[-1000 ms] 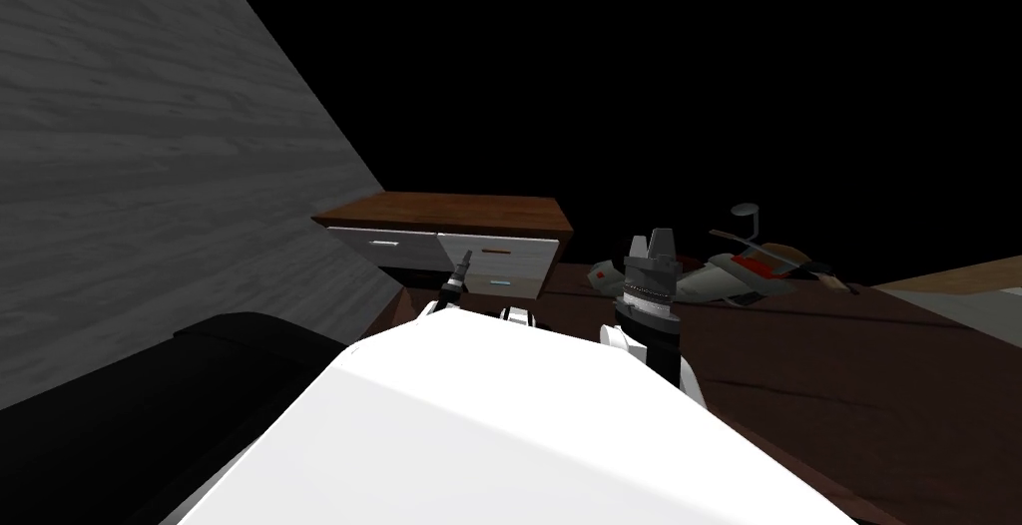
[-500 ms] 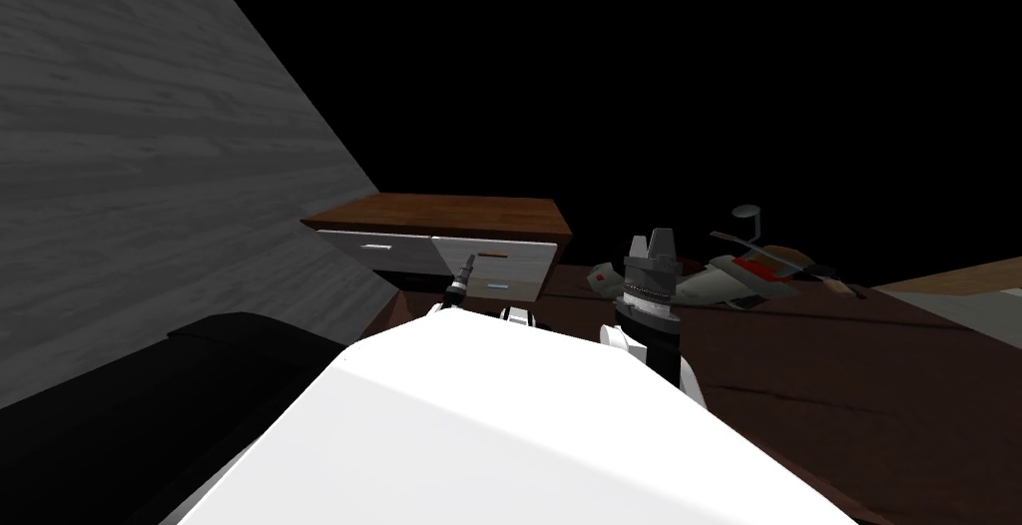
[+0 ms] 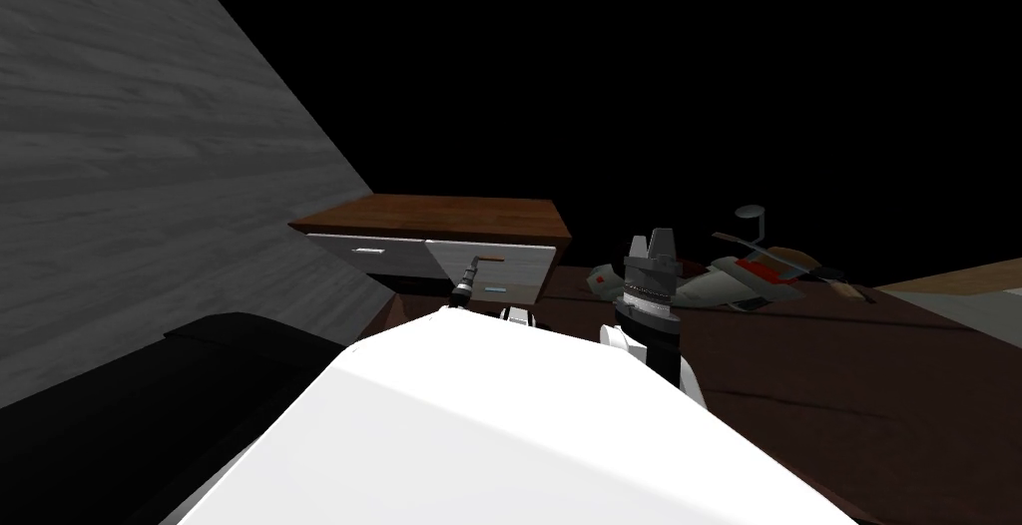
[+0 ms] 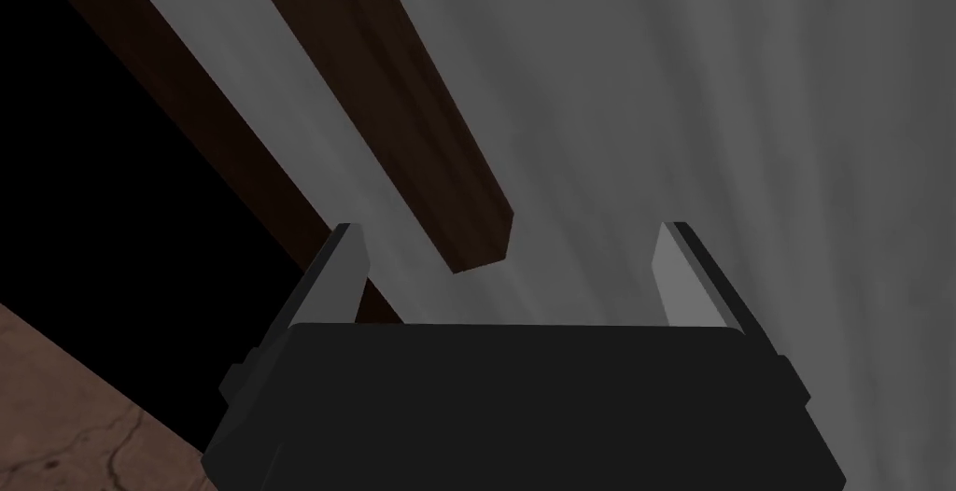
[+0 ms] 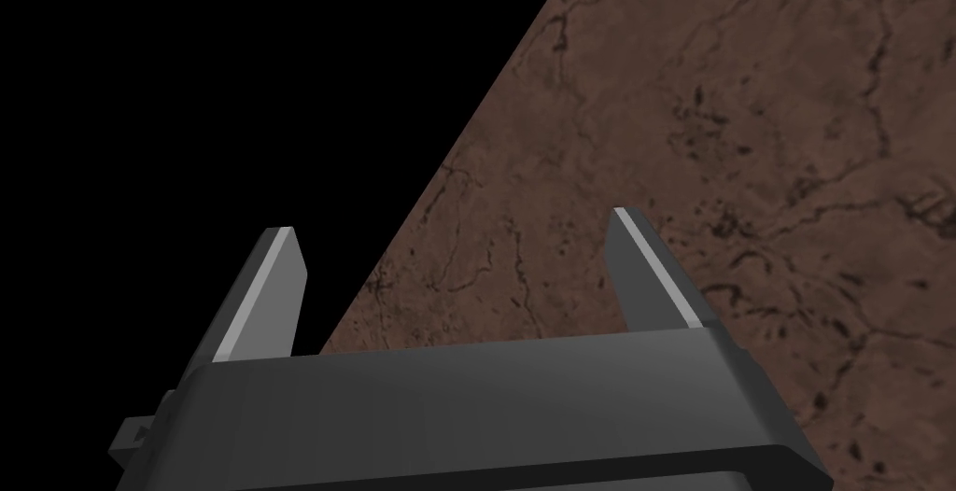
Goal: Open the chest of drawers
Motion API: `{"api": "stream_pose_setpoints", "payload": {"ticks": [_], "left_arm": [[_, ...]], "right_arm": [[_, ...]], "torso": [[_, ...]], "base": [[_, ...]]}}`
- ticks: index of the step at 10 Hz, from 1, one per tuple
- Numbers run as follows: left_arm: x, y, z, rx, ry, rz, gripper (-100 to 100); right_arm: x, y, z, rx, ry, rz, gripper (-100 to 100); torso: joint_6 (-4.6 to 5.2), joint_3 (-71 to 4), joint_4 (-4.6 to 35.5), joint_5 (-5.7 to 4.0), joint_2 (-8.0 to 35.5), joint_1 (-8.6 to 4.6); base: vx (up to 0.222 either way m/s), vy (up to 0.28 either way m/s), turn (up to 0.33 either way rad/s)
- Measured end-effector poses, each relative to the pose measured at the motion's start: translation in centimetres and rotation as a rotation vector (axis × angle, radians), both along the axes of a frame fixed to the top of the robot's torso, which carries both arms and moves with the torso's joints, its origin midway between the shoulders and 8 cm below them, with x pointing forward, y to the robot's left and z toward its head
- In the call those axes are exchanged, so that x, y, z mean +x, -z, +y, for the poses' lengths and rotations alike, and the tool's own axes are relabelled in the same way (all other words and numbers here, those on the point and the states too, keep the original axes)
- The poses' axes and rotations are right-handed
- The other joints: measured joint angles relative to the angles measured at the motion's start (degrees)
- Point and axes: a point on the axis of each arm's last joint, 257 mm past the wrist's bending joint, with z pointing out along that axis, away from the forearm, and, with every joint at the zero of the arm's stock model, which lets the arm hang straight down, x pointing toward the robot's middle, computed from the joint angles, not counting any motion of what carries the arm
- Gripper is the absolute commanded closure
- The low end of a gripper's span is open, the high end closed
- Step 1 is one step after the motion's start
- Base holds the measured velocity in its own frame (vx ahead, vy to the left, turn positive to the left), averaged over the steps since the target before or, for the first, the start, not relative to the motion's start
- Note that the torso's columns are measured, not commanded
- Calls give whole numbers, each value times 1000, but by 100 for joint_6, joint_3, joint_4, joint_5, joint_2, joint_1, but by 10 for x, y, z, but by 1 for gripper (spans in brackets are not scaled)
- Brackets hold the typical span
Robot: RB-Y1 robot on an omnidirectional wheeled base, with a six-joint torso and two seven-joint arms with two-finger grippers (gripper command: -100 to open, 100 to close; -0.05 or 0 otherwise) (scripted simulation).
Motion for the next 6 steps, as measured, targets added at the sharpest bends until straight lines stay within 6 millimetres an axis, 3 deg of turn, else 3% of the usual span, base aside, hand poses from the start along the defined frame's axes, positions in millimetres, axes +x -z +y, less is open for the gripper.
{"api": "stream_pose_setpoints", "payload": {"ticks": [1, 2, 4, 6], "left_arm": [[4, -3, 2, 1, -1, 0, -100], [4, -3, 2, 0, -2, 2, 100], [4, -10, -3, -1, 8, -25, 100], [6, -14, -3, -1, 11, -26, 100]], "right_arm": [[0, 0, 0, 0, 0, 0, 0], [0, 0, 0, 0, 0, 0, 0], [0, 0, 0, 0, 0, 0, 0], [0, 0, 0, 0, 0, 0, 0]], "torso": [[-1, -10, -5, -1, -15, -3], [-2, -5, -4, 0, -4, -3], [-12, -3, -35, 22, -18, 26], [-7, 4, -22, 13, 3, 9]], "base": [[39, -3, -2], [-42, 6, 26], [-64, -16, 2], [-186, -25, 18]]}}
